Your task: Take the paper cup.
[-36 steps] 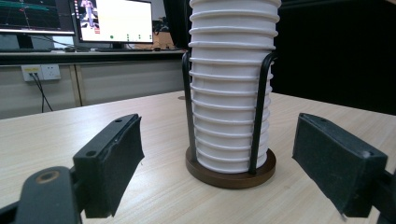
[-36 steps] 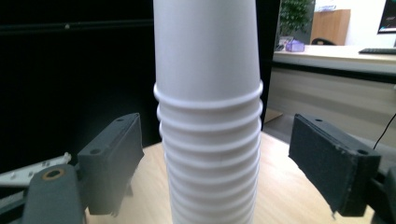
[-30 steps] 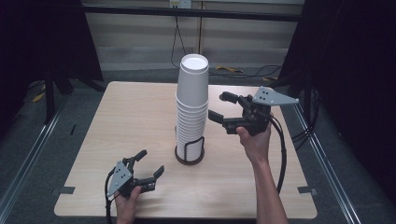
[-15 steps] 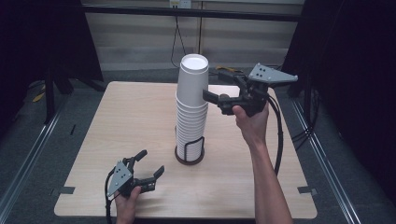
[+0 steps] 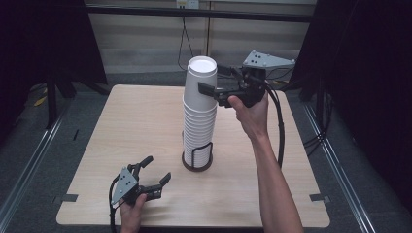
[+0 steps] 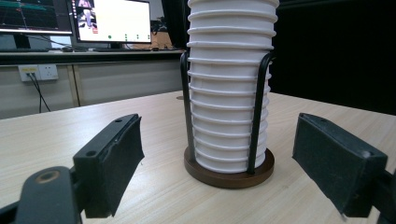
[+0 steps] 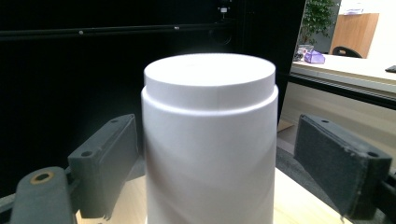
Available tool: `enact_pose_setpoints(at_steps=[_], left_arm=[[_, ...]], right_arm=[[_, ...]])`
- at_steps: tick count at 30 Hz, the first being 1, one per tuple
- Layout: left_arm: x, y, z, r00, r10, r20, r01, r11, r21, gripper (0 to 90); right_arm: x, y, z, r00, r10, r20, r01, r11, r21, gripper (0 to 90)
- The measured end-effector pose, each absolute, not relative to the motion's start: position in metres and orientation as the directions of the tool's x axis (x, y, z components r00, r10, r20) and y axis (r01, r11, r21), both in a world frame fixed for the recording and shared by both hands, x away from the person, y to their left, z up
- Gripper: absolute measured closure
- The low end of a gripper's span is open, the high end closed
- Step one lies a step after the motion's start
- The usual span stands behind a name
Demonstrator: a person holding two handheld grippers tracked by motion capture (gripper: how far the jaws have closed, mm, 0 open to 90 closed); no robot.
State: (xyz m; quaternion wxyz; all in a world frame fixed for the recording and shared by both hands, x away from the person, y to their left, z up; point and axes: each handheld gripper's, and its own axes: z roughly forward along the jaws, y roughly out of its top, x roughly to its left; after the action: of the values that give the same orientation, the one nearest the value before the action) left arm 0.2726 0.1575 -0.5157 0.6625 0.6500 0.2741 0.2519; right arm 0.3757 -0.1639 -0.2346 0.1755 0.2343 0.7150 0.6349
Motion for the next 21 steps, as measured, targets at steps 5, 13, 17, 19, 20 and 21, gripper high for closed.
enact_pose_setpoints(at_steps=[5, 13, 17, 19, 20, 21], left_arm=[[0.273, 0.158, -0.516, 0.722, 0.691, -0.033, 0.022, 0.025, 0.999, 15.6], [0.273, 0.158, -0.516, 0.723, 0.69, -0.035, 0.022, 0.028, 0.999, 15.7], [0.273, 0.158, -0.516, 0.723, 0.69, -0.036, 0.022, 0.029, 0.999, 15.7], [0.273, 0.158, -0.516, 0.723, 0.689, -0.036, 0.023, 0.029, 0.999, 15.7], [0.273, 0.158, -0.516, 0.724, 0.689, -0.032, 0.02, 0.024, 0.999, 15.7], [0.273, 0.158, -0.516, 0.724, 0.69, -0.031, 0.02, 0.024, 0.999, 15.7]], right_arm=[[0.385, -0.155, -0.231, -0.844, 0.534, 0.055, 0.124, 0.094, 0.988, 13.6], [0.391, -0.146, -0.23, -0.852, 0.522, 0.043, 0.138, 0.145, 0.98, 17.9], [0.391, -0.144, -0.231, -0.854, 0.518, 0.049, 0.146, 0.149, 0.978, 20.7], [0.391, -0.144, -0.23, -0.853, 0.519, 0.046, 0.146, 0.153, 0.977, 21.3], [0.391, -0.144, -0.23, -0.853, 0.519, 0.046, 0.146, 0.153, 0.977, 21.3], [0.391, -0.144, -0.229, -0.854, 0.518, 0.046, 0.147, 0.155, 0.977, 21.3]])
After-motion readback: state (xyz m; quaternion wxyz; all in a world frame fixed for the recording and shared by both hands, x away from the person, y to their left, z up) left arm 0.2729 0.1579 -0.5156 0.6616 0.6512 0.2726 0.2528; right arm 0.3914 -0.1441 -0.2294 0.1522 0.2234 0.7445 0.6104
